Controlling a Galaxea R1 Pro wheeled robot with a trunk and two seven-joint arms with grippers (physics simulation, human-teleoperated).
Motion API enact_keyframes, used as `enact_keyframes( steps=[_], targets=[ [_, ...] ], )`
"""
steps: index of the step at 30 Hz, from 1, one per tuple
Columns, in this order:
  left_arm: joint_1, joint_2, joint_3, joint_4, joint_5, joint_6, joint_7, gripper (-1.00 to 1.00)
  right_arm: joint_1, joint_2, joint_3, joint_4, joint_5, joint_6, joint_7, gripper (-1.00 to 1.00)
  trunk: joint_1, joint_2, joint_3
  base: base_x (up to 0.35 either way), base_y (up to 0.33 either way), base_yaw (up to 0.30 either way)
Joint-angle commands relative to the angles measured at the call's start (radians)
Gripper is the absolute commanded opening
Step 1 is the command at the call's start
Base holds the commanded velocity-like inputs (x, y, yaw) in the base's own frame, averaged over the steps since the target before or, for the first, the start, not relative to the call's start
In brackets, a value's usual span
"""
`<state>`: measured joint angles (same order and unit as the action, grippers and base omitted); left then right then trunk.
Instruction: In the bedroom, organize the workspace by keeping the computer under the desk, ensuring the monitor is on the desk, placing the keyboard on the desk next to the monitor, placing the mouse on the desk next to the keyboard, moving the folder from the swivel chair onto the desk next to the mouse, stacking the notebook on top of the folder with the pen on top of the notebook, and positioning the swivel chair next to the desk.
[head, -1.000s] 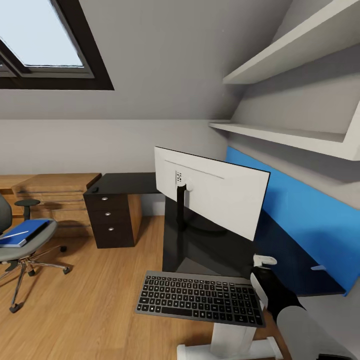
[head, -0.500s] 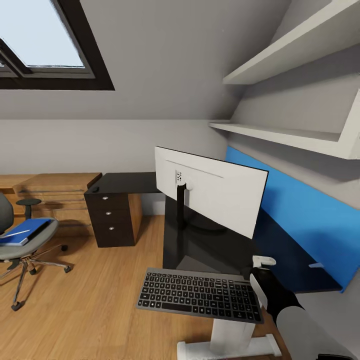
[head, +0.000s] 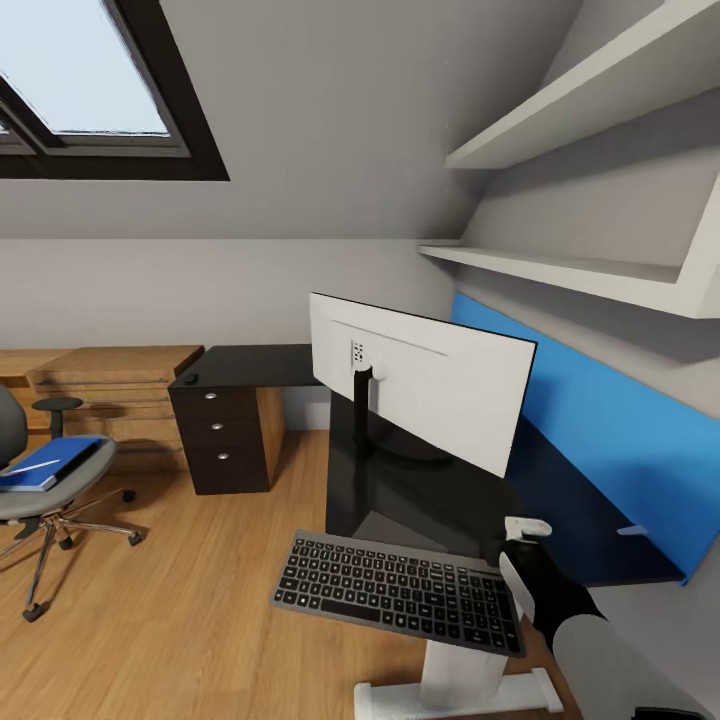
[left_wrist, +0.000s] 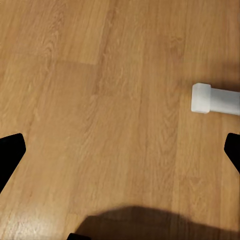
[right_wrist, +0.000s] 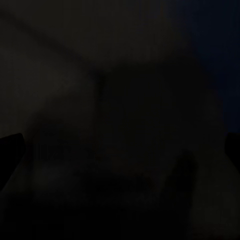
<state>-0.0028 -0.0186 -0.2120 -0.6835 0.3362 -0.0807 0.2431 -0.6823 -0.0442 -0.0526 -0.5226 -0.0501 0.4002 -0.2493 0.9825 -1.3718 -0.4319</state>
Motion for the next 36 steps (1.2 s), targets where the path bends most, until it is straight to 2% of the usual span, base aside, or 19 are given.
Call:
enact_keyframes(
  steps=[1, 21, 36],
  targets=[
    [0.000, 0.001, -0.006, -0.001, 0.011, -0.004, 0.007, 1.00, 0.000, 0.000, 0.000, -0.001, -0.005, 0.005, -0.004, 1.00, 0.000, -0.001, -0.001, 0.000, 0.000, 0.000],
    [0.000, 0.000, -0.006, -0.001, 0.011, -0.004, 0.007, 1.00, 0.000, 0.000, -0.003, -0.005, -0.008, 0.014, -0.003, 1.00, 0.000, -0.001, -0.001, -0.033, 0.000, 0.000],
    [0.000, 0.000, -0.006, -0.001, 0.011, -0.004, 0.007, 1.00, 0.000, -0.002, -0.016, -0.097, -0.013, -0.065, -0.010, 1.00, 0.000, -0.001, 0.005, 0.000, 0.000, 0.000]
  ],
)
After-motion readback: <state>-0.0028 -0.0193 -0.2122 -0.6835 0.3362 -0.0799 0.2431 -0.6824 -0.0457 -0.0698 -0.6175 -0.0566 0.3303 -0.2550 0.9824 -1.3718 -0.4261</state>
